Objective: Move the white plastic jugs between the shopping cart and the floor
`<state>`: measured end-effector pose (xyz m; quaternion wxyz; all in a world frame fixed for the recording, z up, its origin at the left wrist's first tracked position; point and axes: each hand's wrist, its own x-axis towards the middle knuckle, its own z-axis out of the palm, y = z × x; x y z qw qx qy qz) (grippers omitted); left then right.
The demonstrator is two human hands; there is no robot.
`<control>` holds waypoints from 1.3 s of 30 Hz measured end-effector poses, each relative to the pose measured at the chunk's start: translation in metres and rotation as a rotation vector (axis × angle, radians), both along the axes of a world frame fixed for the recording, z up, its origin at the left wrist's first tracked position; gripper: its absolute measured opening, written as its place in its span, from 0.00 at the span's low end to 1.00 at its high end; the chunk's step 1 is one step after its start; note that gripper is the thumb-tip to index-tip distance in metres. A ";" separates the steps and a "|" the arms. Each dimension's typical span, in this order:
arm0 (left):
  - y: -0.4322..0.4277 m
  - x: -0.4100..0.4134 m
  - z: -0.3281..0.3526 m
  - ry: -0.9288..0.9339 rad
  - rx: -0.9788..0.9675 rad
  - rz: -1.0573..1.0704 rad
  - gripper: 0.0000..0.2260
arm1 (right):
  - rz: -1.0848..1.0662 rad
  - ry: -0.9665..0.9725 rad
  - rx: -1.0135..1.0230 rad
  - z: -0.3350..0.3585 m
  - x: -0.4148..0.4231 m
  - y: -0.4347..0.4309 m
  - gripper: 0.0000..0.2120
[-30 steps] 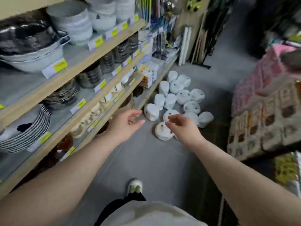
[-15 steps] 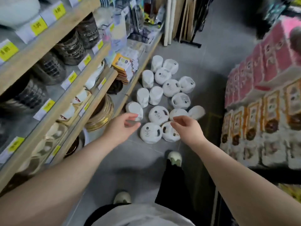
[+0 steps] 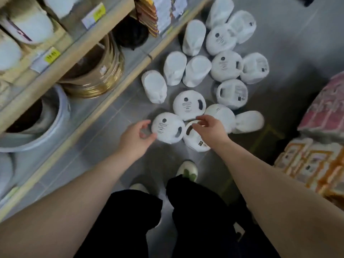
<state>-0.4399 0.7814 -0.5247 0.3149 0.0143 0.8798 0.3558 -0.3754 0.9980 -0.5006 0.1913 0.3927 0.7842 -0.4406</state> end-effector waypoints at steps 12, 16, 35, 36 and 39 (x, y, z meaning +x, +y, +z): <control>0.044 0.004 -0.323 -0.153 -0.051 0.092 0.47 | 0.282 -0.023 0.024 -0.319 -0.055 0.010 0.29; 0.057 0.007 -0.372 -0.246 -0.022 0.168 0.56 | 0.248 0.038 0.034 -0.365 -0.059 0.011 0.34; 0.003 -0.016 -0.246 -0.117 0.208 0.395 0.55 | 0.231 0.160 -0.180 -0.238 -0.080 -0.023 0.31; -0.002 -0.017 -0.217 -0.116 0.215 0.403 0.55 | 0.243 0.172 -0.201 -0.207 -0.082 -0.025 0.29; -0.021 -0.018 -0.119 -0.142 0.226 0.413 0.55 | 0.266 0.194 -0.241 -0.108 -0.086 -0.039 0.28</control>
